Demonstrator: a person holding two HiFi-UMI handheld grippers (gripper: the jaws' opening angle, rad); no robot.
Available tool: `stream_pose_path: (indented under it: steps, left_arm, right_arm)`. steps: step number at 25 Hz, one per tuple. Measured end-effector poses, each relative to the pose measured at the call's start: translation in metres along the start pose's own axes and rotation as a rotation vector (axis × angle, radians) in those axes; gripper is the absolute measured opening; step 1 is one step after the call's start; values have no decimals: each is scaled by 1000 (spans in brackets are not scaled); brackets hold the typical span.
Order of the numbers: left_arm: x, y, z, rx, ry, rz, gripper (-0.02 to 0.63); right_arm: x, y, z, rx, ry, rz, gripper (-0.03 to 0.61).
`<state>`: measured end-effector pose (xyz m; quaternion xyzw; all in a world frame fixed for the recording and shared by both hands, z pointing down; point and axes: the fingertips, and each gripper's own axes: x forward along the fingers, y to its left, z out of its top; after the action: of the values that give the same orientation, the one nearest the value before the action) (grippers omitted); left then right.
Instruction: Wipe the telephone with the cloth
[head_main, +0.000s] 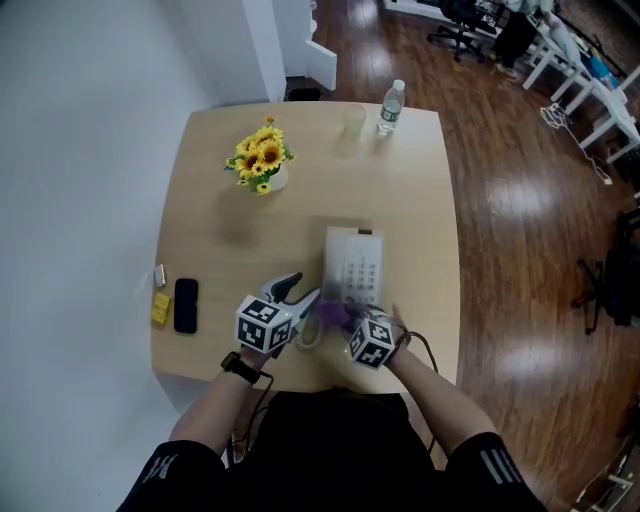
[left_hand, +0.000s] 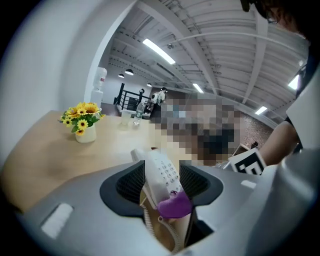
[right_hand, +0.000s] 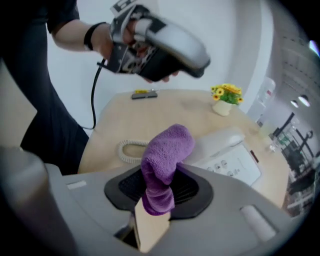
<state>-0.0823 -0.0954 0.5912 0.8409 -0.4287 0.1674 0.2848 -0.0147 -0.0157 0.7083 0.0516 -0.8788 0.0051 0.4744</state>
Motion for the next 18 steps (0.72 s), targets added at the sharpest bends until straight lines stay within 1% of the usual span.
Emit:
stream_pose_path:
  steps: [3, 5, 7, 10, 12, 15, 18]
  left_arm:
    - [26, 10, -4, -20, 95, 80, 241]
    - [48, 14, 0, -23, 119, 120, 259]
    - [71, 17, 2, -40, 132, 155, 269]
    - [100, 25, -7, -103, 162, 209, 282]
    - [114, 32, -14, -127, 184, 257, 291]
    - [125, 44, -27, -113, 235, 331, 291]
    - [132, 53, -38, -96, 270, 372, 290]
  right_arm:
    - [-35, -3, 8, 117, -107, -52, 129]
    - [-56, -4, 4, 177, -148, -82, 129]
    - [-71, -3, -7, 237, -169, -103, 130]
    - [-87, -2, -30, 328, -182, -136, 130]
    - [-97, -3, -42, 386, -204, -146, 130]
    - [-107, 1, -56, 461, -235, -131, 130]
    - [-114, 5, -67, 495, -245, -128, 130]
